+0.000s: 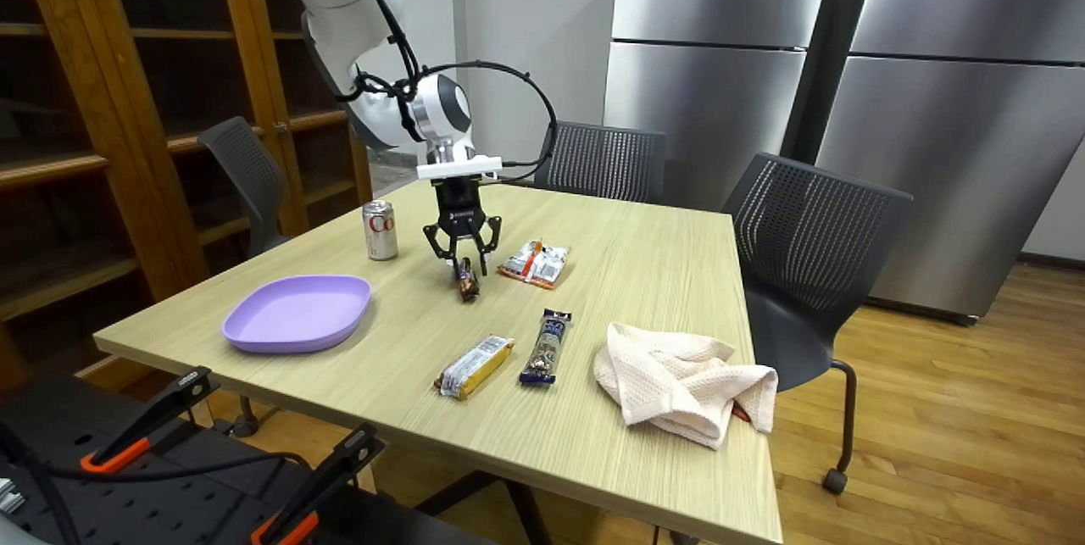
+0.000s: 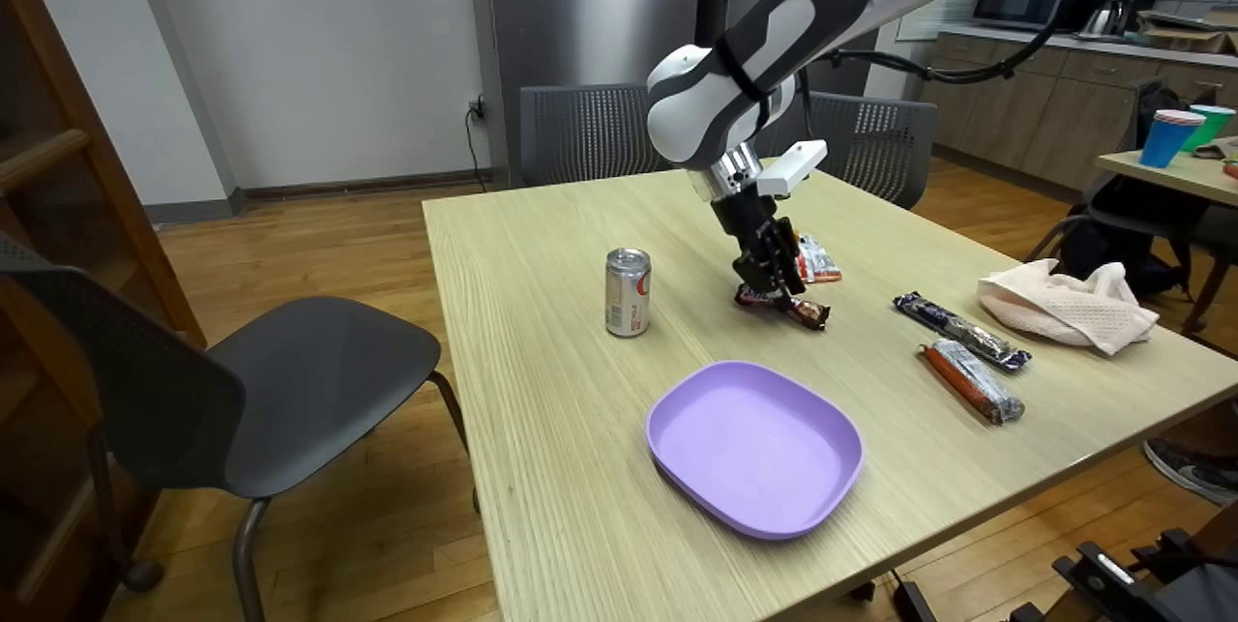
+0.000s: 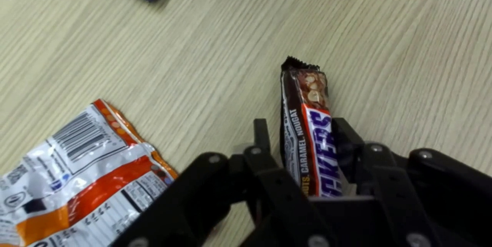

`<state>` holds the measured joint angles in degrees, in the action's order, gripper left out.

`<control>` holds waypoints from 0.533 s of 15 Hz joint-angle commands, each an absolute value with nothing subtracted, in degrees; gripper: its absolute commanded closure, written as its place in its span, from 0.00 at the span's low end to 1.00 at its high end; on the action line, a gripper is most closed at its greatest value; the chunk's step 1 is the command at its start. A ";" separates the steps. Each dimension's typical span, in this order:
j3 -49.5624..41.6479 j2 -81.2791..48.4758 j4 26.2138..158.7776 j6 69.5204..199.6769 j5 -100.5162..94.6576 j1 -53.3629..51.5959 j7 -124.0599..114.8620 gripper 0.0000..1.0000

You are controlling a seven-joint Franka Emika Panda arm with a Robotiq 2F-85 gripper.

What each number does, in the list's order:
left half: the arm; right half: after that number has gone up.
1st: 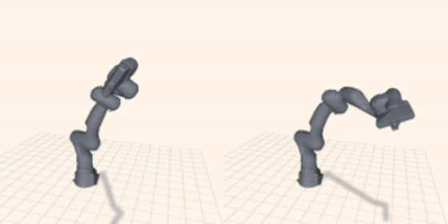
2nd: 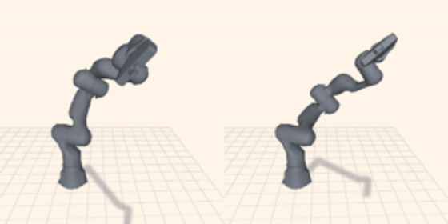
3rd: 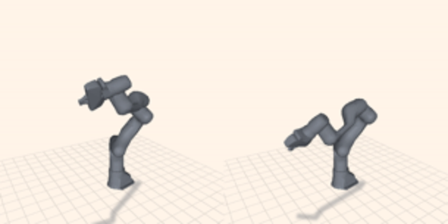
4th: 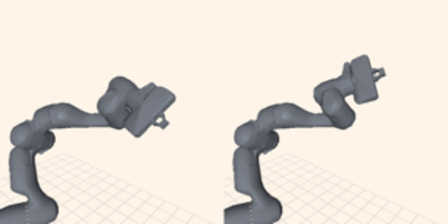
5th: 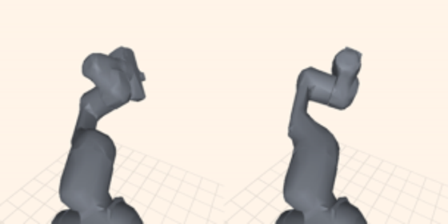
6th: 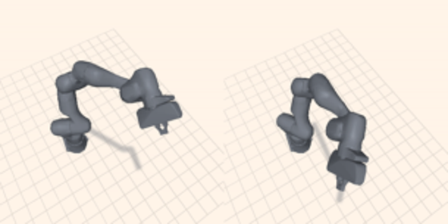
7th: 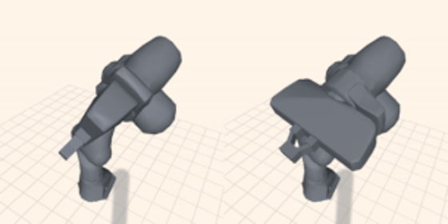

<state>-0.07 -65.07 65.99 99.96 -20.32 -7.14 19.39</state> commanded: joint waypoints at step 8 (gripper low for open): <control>-0.34 -65.27 64.72 98.17 -21.97 -7.67 21.50 0.97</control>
